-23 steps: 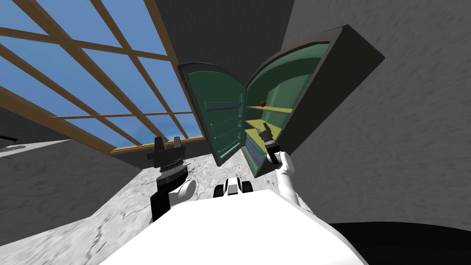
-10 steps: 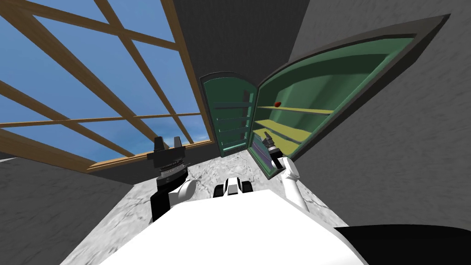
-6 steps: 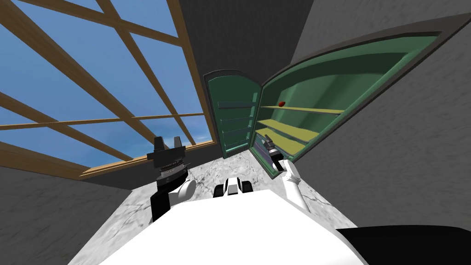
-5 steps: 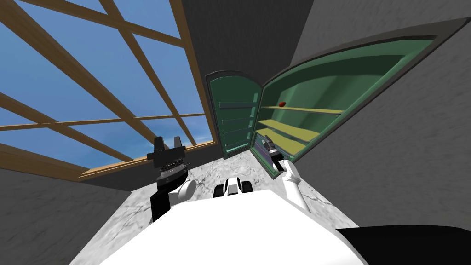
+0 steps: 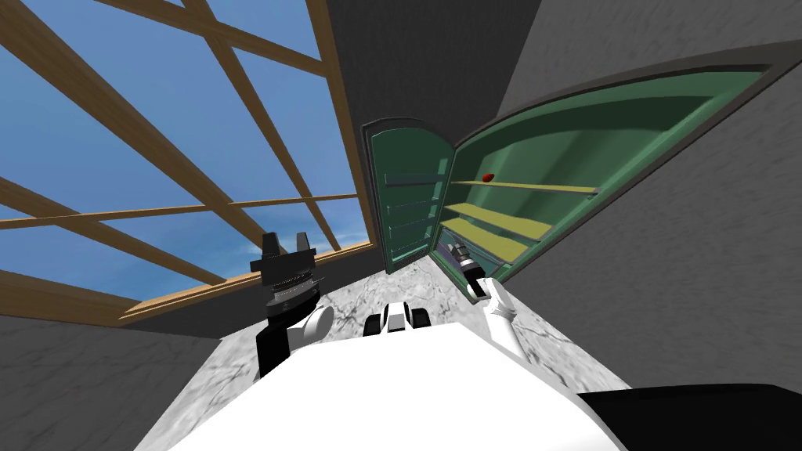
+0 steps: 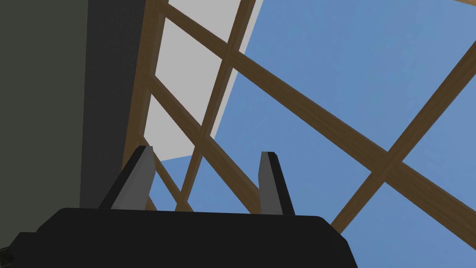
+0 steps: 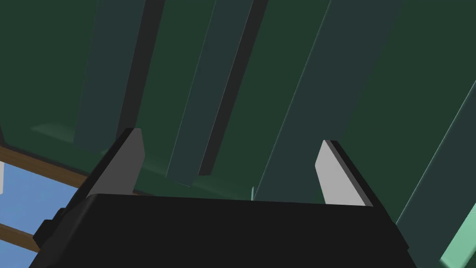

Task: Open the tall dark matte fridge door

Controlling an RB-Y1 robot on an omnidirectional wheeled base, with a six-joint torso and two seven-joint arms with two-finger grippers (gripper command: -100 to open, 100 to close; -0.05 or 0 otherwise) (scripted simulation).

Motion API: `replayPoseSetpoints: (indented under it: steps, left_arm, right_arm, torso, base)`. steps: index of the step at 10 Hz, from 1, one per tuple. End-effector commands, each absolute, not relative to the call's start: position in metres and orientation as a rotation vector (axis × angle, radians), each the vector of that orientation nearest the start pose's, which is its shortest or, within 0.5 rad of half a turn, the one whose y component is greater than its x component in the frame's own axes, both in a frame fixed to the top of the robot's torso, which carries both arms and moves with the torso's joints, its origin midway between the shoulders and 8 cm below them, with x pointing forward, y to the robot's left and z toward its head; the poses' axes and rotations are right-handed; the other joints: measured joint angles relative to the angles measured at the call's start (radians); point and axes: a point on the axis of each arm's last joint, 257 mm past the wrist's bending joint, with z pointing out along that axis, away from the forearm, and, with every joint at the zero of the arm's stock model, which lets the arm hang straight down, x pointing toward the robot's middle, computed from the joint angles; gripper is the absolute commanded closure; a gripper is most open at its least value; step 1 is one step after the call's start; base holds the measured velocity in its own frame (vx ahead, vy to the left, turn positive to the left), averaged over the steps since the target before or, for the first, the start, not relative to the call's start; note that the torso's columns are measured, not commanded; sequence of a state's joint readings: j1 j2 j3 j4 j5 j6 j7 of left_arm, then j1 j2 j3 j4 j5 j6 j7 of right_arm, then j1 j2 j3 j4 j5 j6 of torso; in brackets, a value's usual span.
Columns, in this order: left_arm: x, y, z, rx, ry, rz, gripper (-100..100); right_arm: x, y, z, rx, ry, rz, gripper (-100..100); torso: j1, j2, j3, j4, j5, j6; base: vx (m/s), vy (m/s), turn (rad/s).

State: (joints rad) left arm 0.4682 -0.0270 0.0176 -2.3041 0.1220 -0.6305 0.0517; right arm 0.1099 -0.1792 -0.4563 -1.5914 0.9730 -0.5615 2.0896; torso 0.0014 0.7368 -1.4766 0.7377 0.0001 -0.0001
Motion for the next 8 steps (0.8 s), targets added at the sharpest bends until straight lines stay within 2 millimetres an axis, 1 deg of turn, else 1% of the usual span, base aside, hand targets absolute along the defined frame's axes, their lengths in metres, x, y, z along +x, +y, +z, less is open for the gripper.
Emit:
replayPoseSetpoints:
  steps: [1, 3, 5, 8]
  left_arm:
    - [0.311, 0.296, 0.067, -0.613, 0.366, -1.451, 0]
    - [0.311, 0.296, 0.067, -0.613, 0.366, -1.451, 0]
    - [0.311, 0.296, 0.067, -0.613, 0.366, -1.451, 0]
    - [0.311, 0.296, 0.067, -0.613, 0.366, -1.451, 0]
  right_arm:
    - [0.467, -0.407, -0.190, -1.221, 0.988, -1.415, -100]
    - [0.461, -0.413, -0.211, -1.238, 1.032, -1.411, -100]
    - [0.454, -0.415, -0.233, -1.245, 1.081, -1.398, -100]
    - [0.444, -0.406, -0.265, -1.223, 1.163, -1.359, -100]
  torso:
    - [-0.001, 0.001, 0.000, 0.000, 0.000, 0.000]
    - [-0.001, 0.003, 0.001, 0.001, 0.000, 0.000]
    - [0.000, 0.001, 0.001, 0.000, 0.000, 0.000]
    - [-0.004, 0.001, 0.000, 0.000, -0.001, 0.000]
  base:
    - [0.054, 0.232, -0.064]
    - [0.027, 0.260, -0.085]
    - [0.050, 0.278, -0.063]
    - [0.053, 0.213, -0.057]
